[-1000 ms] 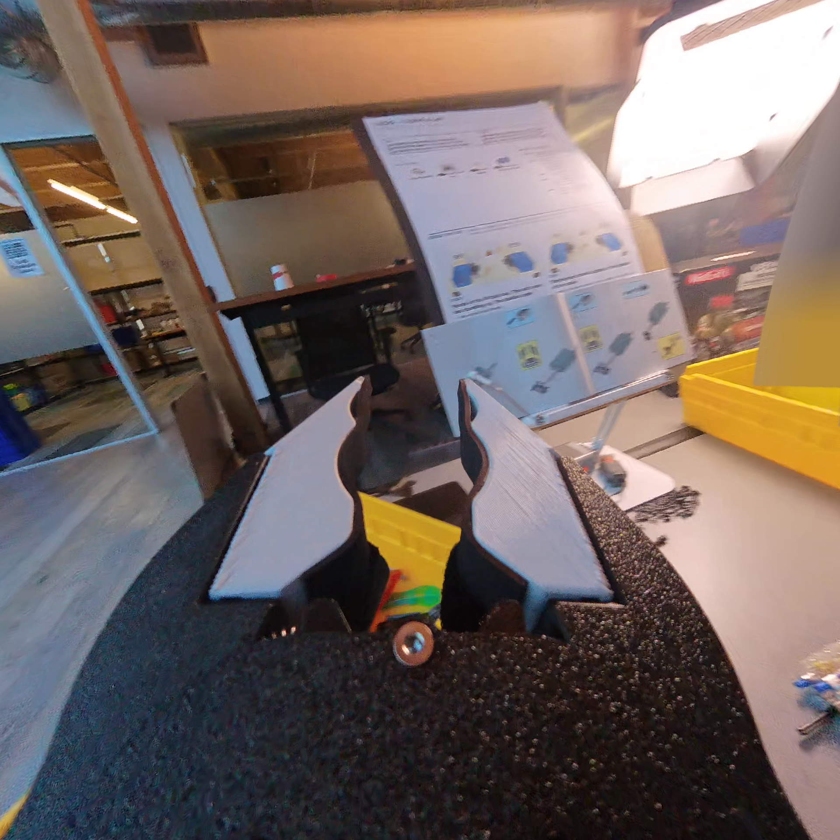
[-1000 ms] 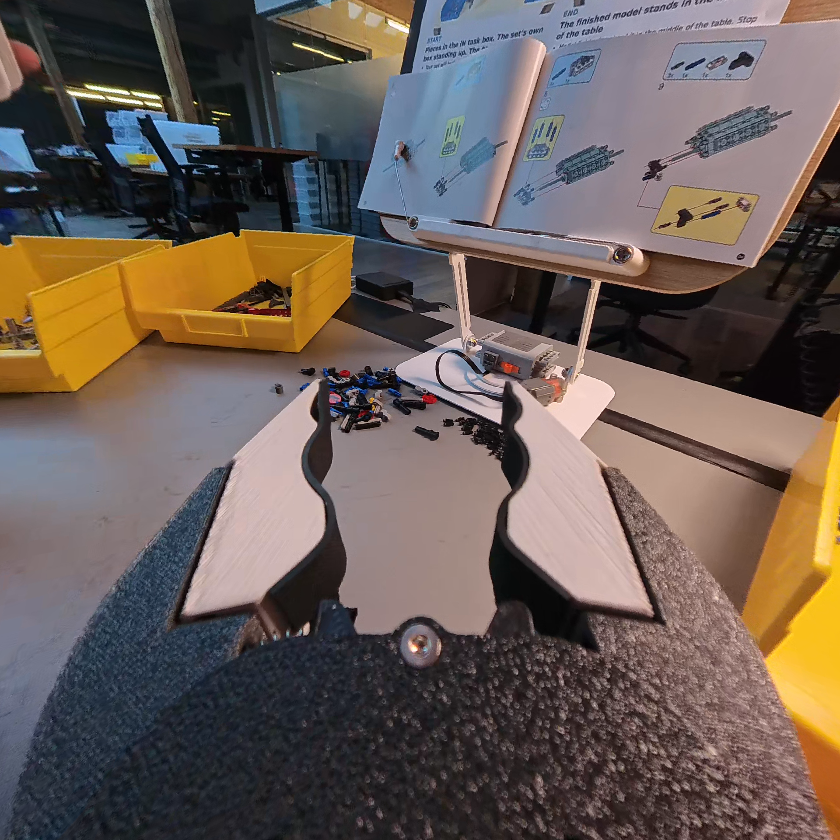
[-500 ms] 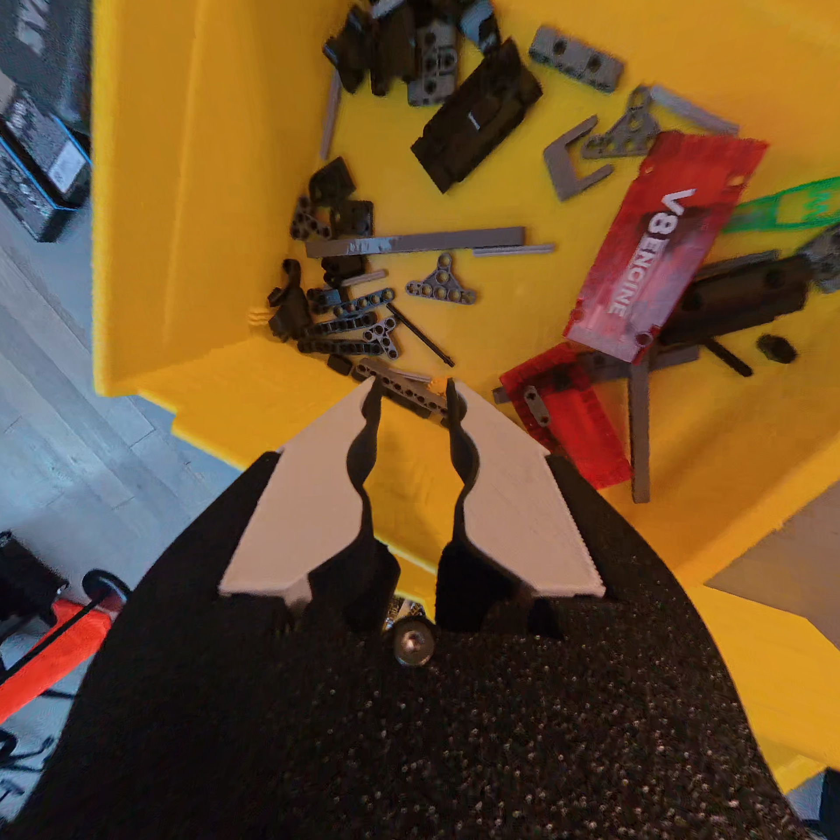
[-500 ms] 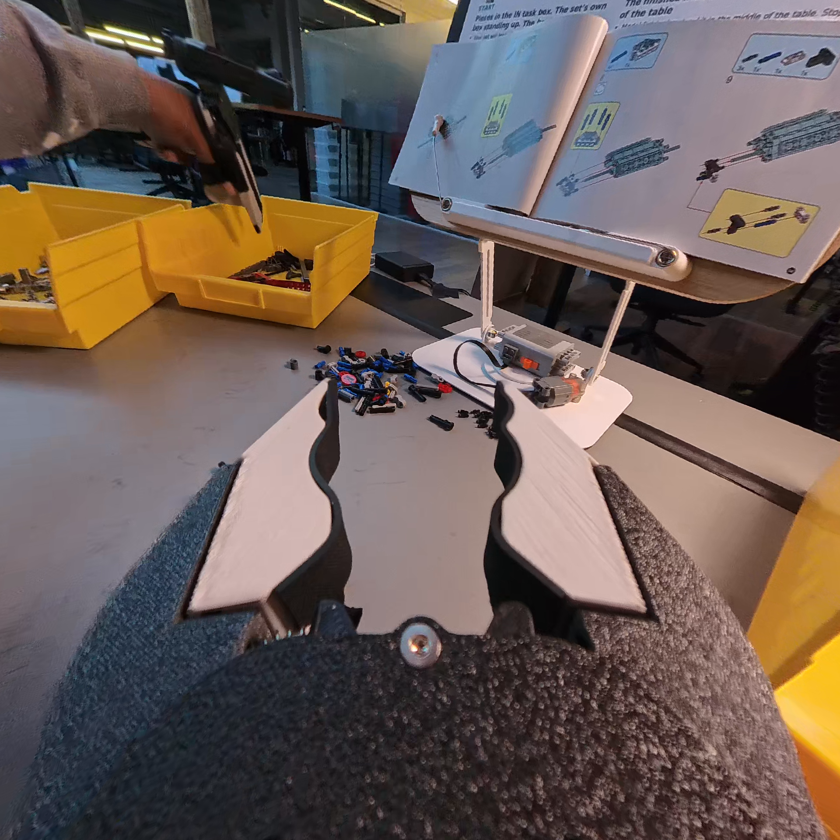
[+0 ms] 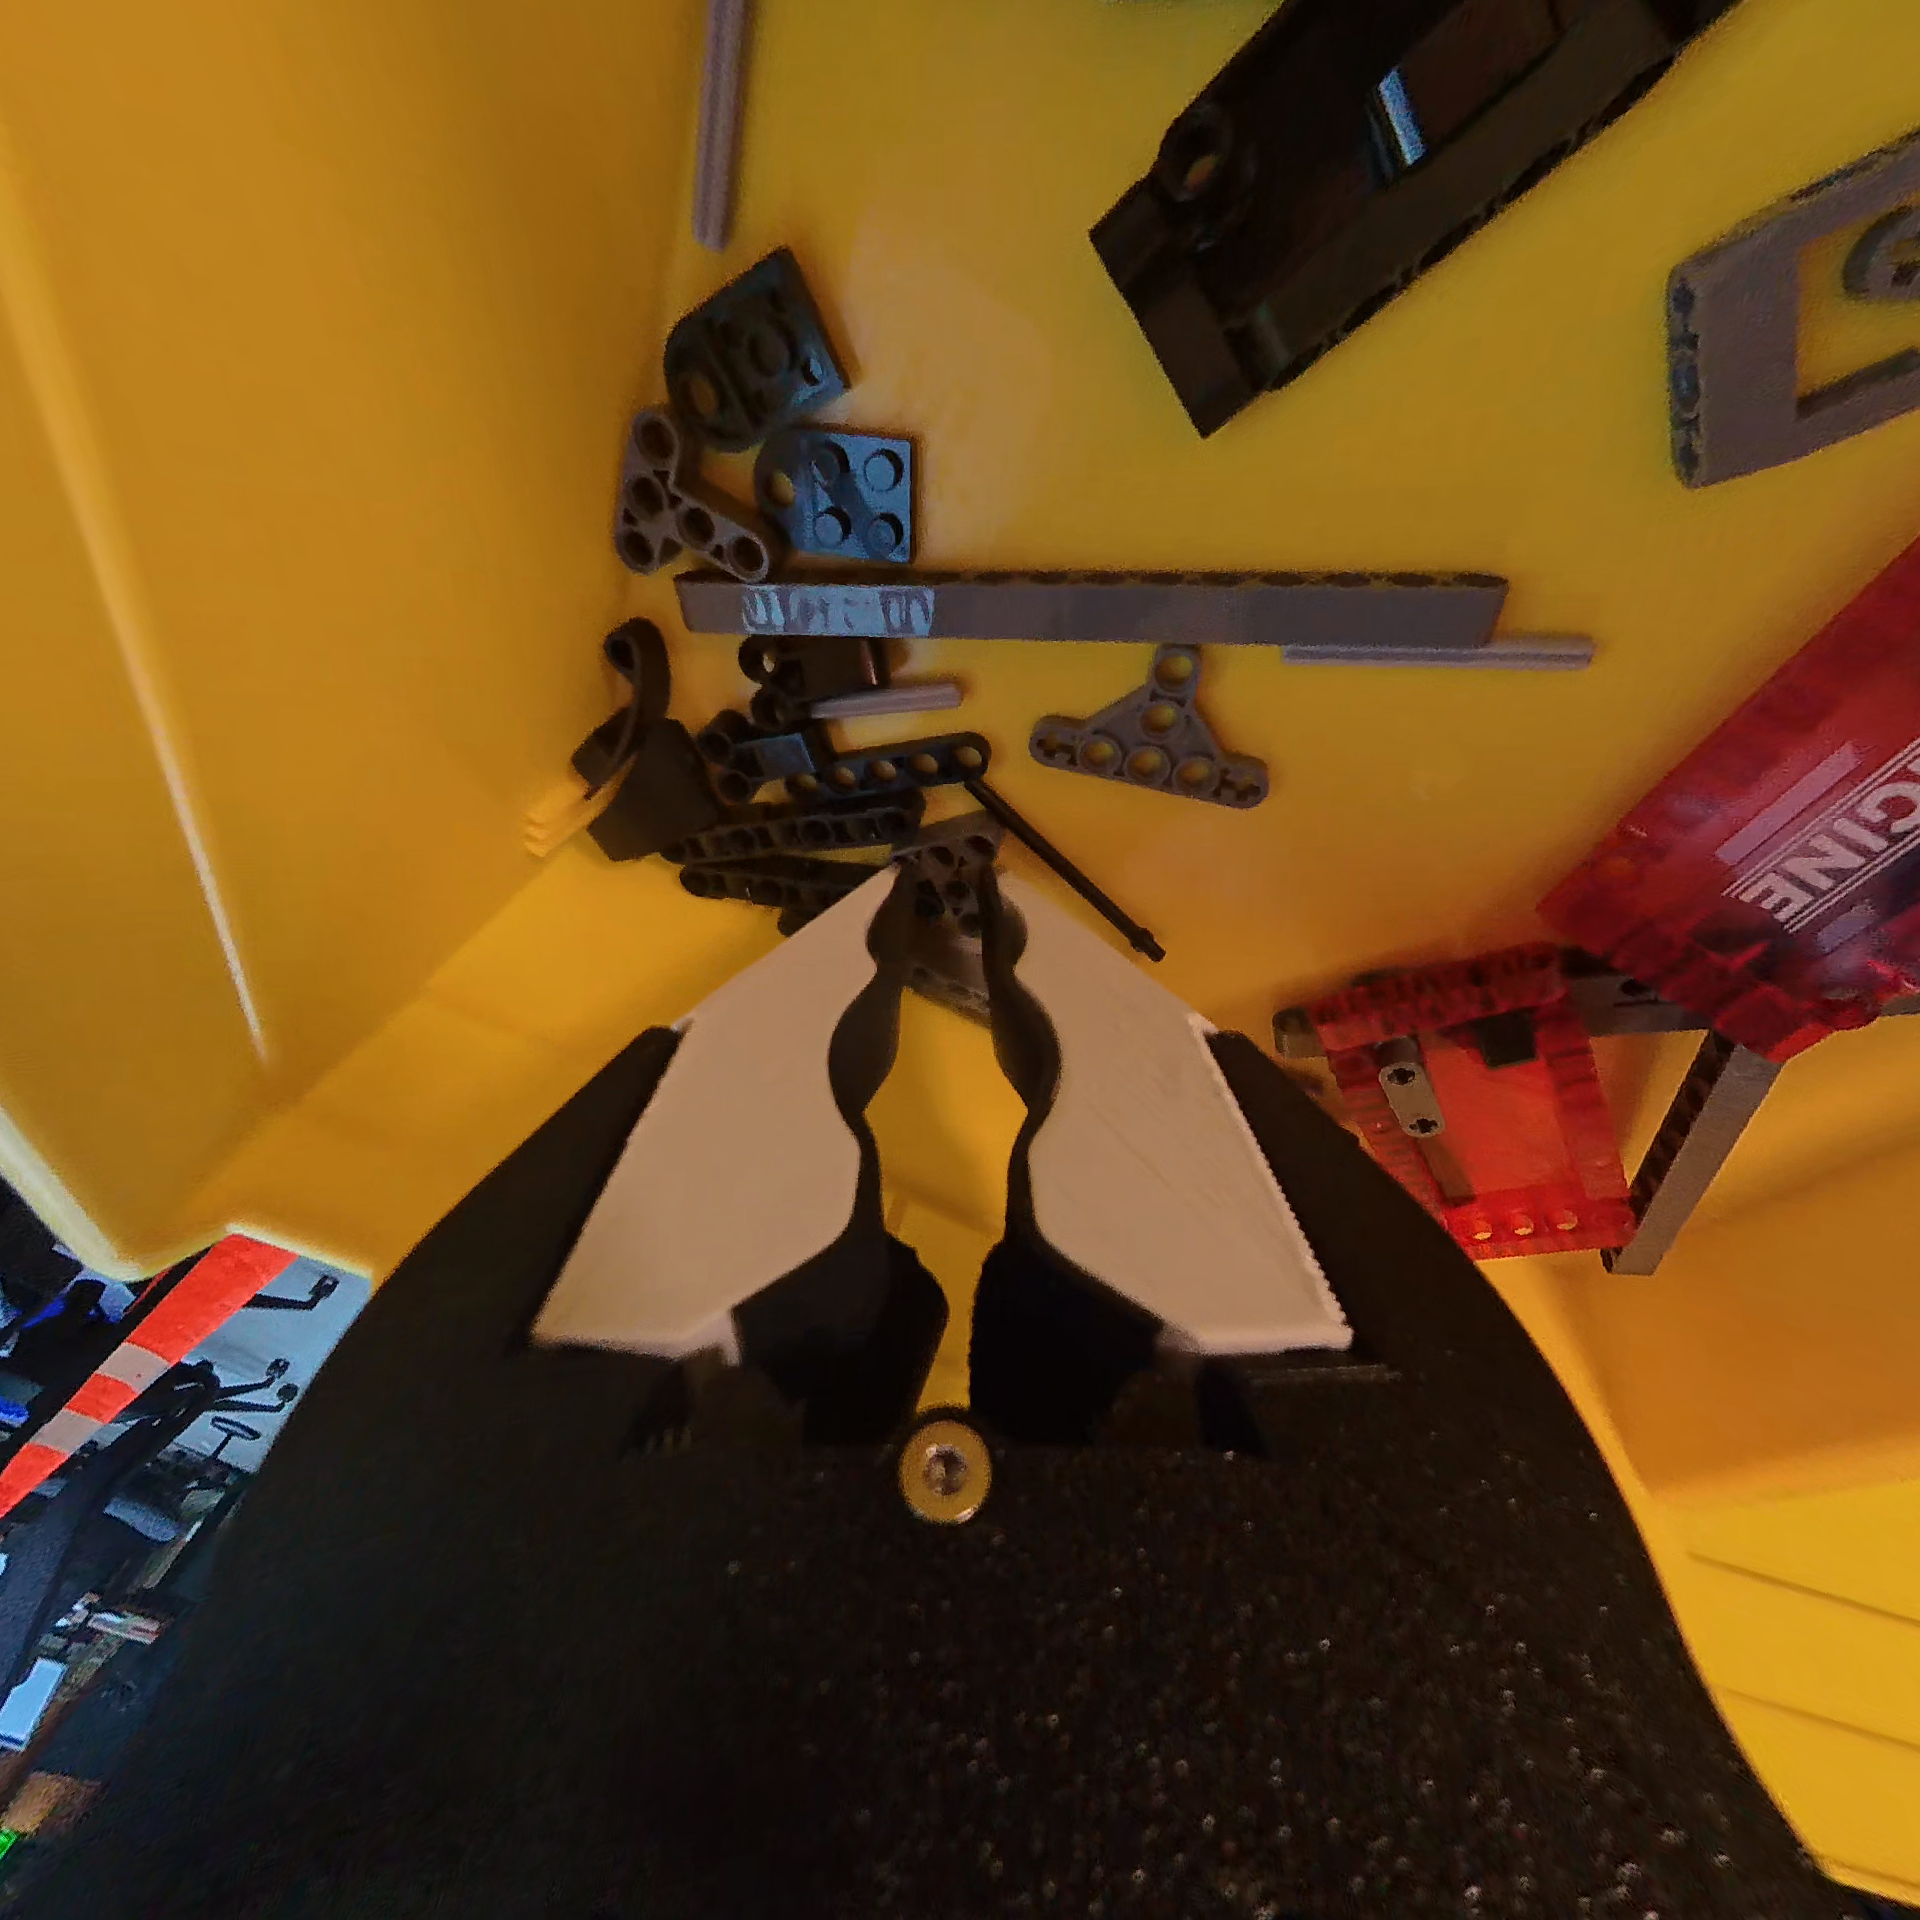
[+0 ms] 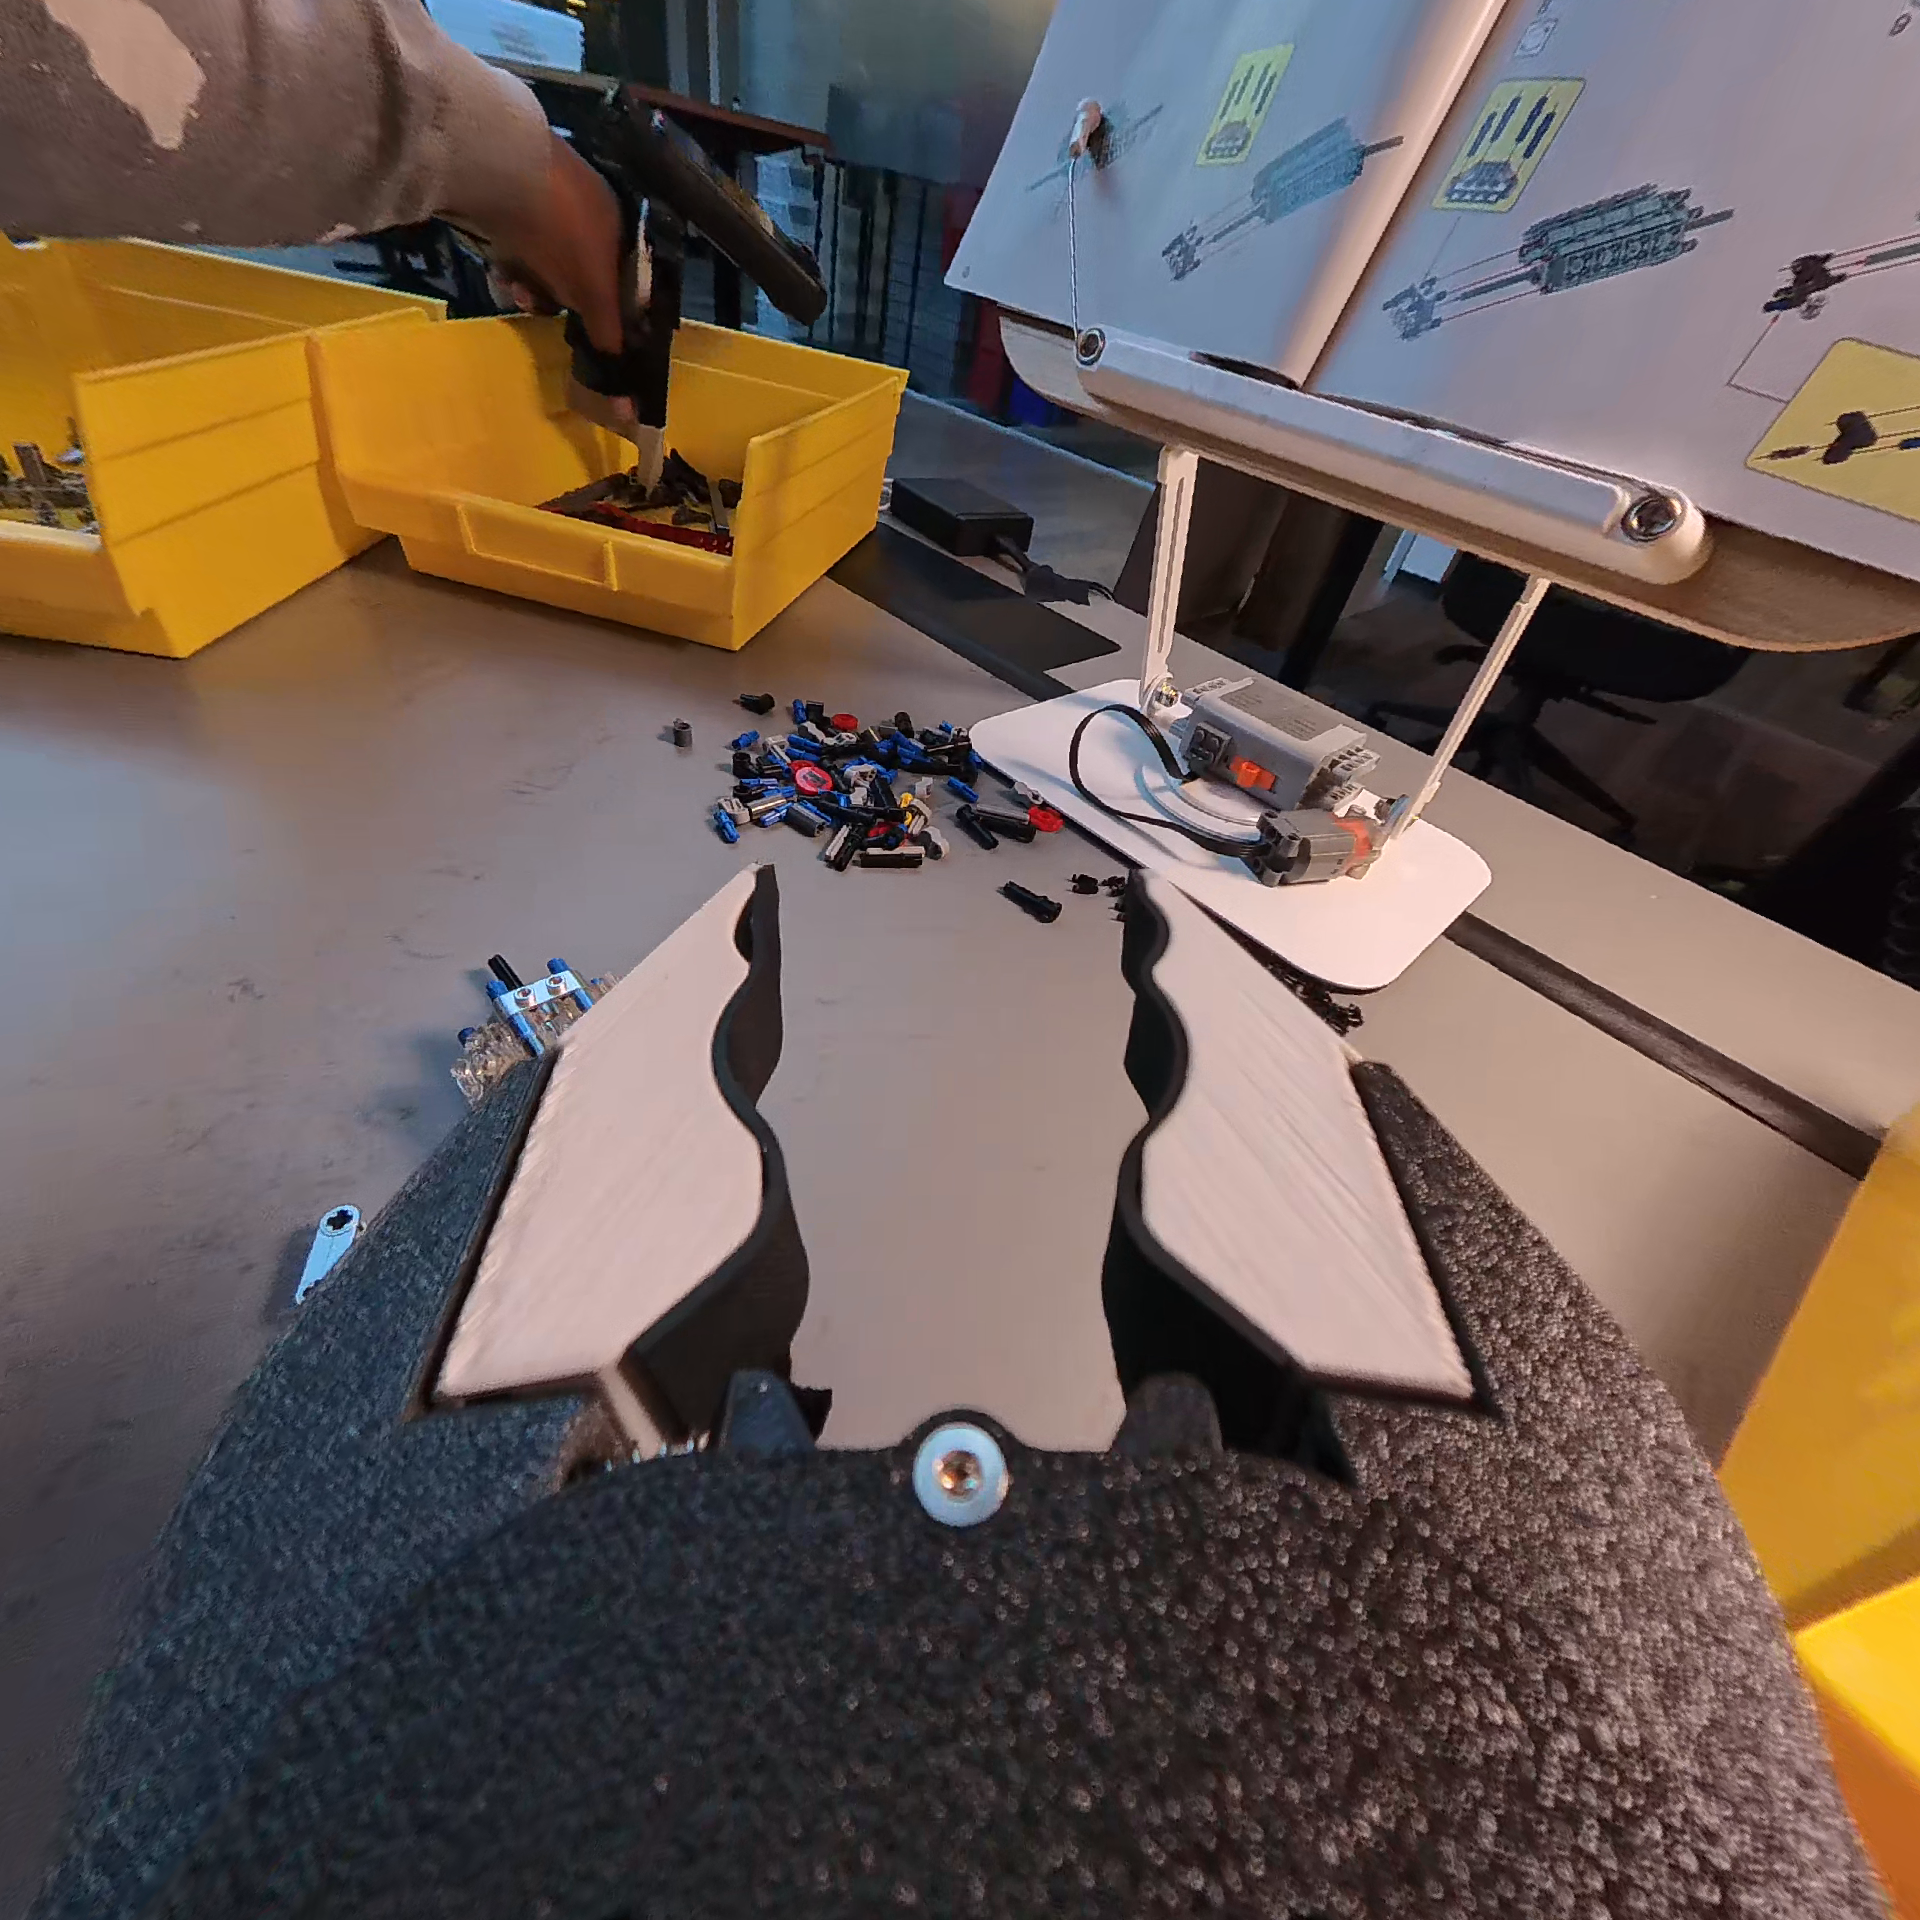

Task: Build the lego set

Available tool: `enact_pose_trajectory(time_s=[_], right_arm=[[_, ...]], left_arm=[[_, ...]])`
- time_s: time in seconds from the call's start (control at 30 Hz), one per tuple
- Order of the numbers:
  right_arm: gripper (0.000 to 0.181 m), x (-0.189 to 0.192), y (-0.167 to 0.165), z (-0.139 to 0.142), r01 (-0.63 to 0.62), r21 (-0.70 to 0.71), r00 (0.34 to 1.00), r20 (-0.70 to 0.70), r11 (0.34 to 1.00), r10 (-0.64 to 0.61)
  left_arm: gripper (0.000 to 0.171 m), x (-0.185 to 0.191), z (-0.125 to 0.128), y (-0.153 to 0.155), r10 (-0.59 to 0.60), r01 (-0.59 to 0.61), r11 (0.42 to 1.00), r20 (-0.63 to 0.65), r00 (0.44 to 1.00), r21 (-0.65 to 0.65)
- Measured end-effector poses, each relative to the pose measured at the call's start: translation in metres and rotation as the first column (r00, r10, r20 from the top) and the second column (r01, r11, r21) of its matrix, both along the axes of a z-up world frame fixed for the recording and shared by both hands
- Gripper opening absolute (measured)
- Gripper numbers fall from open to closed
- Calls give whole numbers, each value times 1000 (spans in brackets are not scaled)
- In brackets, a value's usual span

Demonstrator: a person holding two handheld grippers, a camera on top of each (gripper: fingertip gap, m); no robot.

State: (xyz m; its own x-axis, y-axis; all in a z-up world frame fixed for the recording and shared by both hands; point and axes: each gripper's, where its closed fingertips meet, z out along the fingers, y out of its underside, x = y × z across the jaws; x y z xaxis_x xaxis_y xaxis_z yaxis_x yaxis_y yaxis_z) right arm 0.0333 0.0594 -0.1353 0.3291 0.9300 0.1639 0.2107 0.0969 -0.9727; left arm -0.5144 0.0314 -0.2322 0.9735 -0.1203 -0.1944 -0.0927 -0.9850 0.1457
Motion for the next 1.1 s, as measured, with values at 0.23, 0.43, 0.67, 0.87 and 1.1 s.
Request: enact_pose_trajectory(time_s=[0.23,0.43,0.67,0.87,1.1], right_arm=[[64,0,0,0,-2,-1,1000,0,1000,2],[63,-2,-2,-3,-10,10,1000,18,1000,10],[62,-5,-6,-6,-19,31,999,42,999,18],[62,-7,-8,-8,-28,40,998,58,999,26],[62,-6,-7,-6,-30,28,999,45,999,29]], left_arm=[[0,28,17,20,-34,4,986,177,984,168],[0,9,46,30,-39,13,953,79,996,304],[21,1,32,15,-28,21,977,33,999,211],[24,1,8,3,-21,18,996,37,999,85],[17,2,-3,1,-20,18,999,44,999,35]])
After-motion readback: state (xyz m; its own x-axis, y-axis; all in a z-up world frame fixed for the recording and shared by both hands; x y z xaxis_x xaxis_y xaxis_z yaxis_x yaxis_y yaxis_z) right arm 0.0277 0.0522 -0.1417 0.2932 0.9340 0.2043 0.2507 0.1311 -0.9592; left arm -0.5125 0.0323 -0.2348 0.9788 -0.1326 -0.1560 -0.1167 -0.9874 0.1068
